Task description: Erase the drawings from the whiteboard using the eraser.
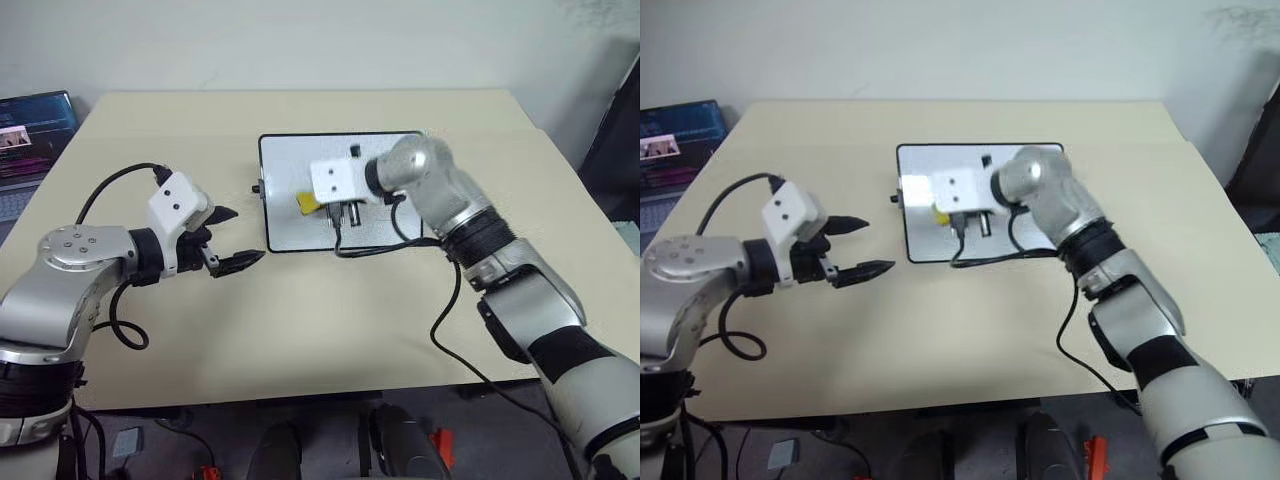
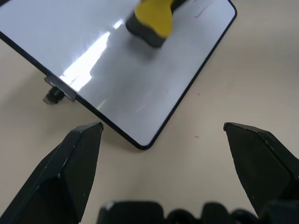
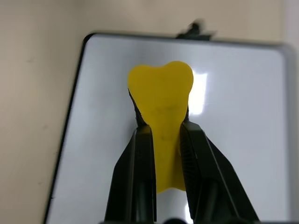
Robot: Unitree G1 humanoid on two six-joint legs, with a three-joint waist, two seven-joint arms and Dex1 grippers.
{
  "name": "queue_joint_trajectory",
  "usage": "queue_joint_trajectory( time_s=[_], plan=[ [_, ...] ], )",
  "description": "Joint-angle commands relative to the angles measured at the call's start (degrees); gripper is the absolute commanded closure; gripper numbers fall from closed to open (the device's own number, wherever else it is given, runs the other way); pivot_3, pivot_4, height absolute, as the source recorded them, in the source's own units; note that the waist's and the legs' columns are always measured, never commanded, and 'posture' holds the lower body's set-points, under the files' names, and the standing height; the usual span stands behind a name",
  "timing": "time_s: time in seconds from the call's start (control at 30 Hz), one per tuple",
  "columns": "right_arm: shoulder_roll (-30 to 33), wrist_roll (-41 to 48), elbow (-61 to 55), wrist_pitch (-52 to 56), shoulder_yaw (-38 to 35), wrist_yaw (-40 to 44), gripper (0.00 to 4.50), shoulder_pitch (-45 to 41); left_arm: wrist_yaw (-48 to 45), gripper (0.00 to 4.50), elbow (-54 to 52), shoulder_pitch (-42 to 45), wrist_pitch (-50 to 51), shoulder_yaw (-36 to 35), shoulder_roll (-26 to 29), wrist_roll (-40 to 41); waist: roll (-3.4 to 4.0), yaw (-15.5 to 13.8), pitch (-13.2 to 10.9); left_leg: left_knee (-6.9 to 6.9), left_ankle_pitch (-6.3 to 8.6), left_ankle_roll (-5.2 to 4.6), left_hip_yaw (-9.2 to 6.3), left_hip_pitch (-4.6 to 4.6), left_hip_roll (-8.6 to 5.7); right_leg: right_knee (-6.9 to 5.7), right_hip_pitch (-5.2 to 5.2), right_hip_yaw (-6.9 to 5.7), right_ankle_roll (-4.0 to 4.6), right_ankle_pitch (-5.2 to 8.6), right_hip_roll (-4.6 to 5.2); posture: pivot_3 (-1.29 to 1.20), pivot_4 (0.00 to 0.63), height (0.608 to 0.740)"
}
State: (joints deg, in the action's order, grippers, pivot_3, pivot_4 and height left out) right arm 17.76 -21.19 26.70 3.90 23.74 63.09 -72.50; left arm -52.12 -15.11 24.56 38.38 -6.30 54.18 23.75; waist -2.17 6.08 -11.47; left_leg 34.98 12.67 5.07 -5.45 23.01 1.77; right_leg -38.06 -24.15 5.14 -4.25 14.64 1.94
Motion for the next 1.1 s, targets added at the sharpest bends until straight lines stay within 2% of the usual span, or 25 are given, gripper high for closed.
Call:
queue_joint_trajectory(
  time_s=[0.03, 0.27, 0.47, 0.77, 1.1],
  plan=[
    [6.13, 2.82, -7.27, 3.04, -4.05, 3.29, 4.11, 1.92, -0.82, 0.00, 0.89, 2.91, -2.07, 0.40, 0.17, -0.75, 0.00, -0.41, 0.00, 0.00, 0.05, 0.07, -0.01, 0.01, 0.00, 0.01, 0.02, -0.03, -0.01, 0.07, 0.02, 0.00, 0.150, 0.740],
    [17.65, 2.98, -7.47, 1.95, -5.38, 3.85, 4.11, 6.59, -2.95, 0.00, 2.29, 6.15, -3.32, 1.56, 1.22, -1.45, 0.05, -1.34, -0.03, 0.02, 0.09, 0.13, 0.08, 0.03, -0.03, 0.10, 0.06, -0.05, -0.01, 0.11, 0.08, 0.00, 0.150, 0.740],
    [25.75, 4.57, -1.87, -0.06, -8.03, 4.78, 4.11, 5.06, -4.19, 0.00, 4.52, 8.46, -4.58, 1.95, 1.51, -2.66, 0.10, -1.08, -0.07, 0.02, 0.09, 0.13, 0.11, 0.02, -0.03, 0.11, 0.07, -0.02, -0.01, 0.12, 0.08, 0.00, 0.150, 0.740],
    [27.64, 9.24, -0.72, -0.47, -10.31, 7.25, 4.11, 5.59, -5.31, 0.00, 5.95, 9.41, -5.48, 2.09, 1.53, -3.43, 0.11, -0.90, -0.07, 0.04, 0.09, 0.13, 0.25, -0.03, -0.03, 0.05, 0.06, 0.12, -0.01, 0.11, 0.08, 0.00, 0.150, 0.740],
    [27.25, 9.97, 1.93, -1.15, -11.59, 5.04, 4.11, 4.16, -5.45, 0.00, 6.66, 11.39, -6.68, 2.50, 0.46, -3.89, 0.11, -1.00, -0.07, 0.07, 0.08, 0.13, 0.27, -0.04, -0.03, 0.02, 0.06, 0.13, -0.01, 0.11, 0.08, 0.00, 0.150, 0.740]
  ],
)
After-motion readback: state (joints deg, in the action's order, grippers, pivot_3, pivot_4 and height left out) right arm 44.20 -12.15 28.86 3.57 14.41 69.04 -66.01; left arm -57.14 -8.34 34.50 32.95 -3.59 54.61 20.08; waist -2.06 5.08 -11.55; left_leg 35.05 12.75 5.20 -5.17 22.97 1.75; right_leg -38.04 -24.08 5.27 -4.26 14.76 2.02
